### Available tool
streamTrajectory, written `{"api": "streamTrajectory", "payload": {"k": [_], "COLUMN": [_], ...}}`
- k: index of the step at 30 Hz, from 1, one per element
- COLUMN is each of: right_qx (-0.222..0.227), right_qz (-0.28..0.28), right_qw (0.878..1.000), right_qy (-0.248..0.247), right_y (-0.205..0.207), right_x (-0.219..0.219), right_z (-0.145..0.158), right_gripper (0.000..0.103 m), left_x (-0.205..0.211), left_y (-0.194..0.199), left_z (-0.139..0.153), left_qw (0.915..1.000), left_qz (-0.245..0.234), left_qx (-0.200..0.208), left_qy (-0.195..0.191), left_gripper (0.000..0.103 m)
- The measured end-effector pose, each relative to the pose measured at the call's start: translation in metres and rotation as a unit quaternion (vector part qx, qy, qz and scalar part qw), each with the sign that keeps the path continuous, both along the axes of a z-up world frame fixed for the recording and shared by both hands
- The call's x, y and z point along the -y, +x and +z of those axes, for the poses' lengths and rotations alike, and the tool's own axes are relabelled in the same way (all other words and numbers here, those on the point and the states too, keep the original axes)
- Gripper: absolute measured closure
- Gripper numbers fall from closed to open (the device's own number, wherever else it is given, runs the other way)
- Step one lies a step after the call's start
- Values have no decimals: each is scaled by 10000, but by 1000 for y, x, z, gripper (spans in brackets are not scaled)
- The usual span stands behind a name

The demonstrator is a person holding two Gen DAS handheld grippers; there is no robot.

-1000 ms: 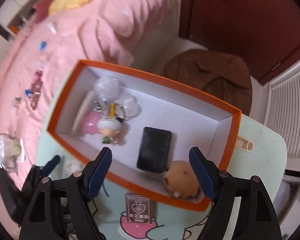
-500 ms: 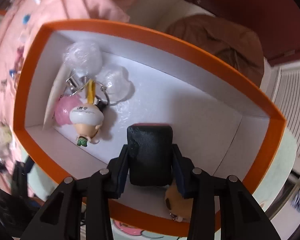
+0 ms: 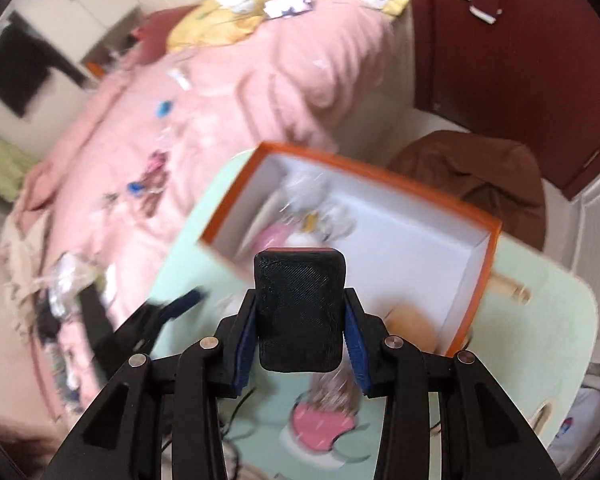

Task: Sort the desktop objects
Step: 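Grasp the black pouch with the right gripper and set it on the table, then grasp the plush hamster with the left gripper and place it on the table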

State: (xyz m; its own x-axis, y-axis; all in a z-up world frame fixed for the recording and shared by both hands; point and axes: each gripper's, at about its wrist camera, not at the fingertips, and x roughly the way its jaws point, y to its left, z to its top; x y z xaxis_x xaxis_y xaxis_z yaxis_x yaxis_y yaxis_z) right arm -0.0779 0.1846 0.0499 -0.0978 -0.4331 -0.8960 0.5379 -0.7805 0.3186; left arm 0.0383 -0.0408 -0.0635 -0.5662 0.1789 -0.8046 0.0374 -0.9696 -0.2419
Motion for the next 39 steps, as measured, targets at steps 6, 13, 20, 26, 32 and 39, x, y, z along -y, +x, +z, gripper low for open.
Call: {"api": "streamTrajectory", "payload": {"k": [6,13,20,26,32,39], "right_qx": [606,449,249,-440,-1210,-1574], "right_qz": [133,4,-82,-435,-1089,-1806], "right_qw": [9981,9985,9996,9952,9839,9689], "right_qy": [-25,319,108,-753,-736,-623], "right_y": [42,66,65,76,87,100], "right_x": [10,16,15,-13,-57,-96], "right_z": [-49,-94,-101,-82,-73,-90], "right_gripper": [64,64,60,53,52,52], "left_x": [20,33,41,36,4,-74], "left_y": [-5,-8,-16,-30,-58,-97], "left_z": [14,30,46,69,88,95], "left_qw": [9969,9972,9975,9987,9977,9798], "left_qz": [263,371,330,32,-655,-1944], "left_qx": [89,90,87,-115,-83,109], "left_qy": [731,651,625,487,161,-458], "left_gripper": [25,25,25,25,25,25]}}
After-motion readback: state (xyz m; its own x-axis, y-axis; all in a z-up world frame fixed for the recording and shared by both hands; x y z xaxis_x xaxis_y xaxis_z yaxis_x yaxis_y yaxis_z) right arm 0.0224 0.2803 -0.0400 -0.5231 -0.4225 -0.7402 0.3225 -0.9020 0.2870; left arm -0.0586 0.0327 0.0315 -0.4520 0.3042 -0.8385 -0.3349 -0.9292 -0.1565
